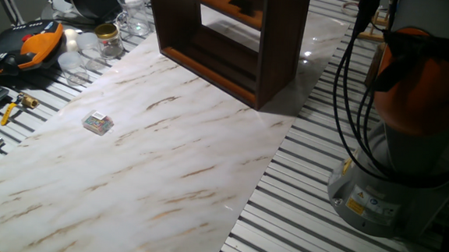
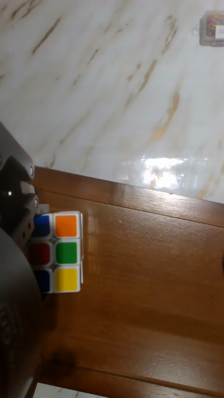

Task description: Put the object on the shelf

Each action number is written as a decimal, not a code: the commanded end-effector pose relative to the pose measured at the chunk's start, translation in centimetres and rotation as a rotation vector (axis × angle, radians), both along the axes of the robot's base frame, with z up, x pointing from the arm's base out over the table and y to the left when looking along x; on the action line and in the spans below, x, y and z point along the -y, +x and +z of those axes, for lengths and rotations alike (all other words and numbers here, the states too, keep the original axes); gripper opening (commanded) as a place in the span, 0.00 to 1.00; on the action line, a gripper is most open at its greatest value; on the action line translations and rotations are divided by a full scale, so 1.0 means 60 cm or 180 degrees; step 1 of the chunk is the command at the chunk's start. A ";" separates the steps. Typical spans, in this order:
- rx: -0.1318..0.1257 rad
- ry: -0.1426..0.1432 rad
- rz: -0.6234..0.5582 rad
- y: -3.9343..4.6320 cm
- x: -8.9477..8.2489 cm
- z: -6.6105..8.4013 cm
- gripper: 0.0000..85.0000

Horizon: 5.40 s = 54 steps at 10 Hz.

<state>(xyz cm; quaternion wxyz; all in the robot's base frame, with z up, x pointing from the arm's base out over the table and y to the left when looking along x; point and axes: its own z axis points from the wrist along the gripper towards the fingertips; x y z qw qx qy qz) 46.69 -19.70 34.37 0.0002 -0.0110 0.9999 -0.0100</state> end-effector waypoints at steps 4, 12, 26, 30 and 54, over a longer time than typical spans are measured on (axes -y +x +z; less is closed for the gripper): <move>0.0025 0.0015 -0.0073 0.000 0.002 -0.005 0.00; 0.0139 0.0045 -0.0213 0.004 0.005 -0.015 0.40; 0.0101 0.0045 -0.0301 0.068 -0.043 0.017 0.60; 0.0064 0.0096 -0.0234 0.097 -0.095 0.013 0.40; 0.0150 0.0165 -0.0142 0.078 -0.364 -0.163 0.00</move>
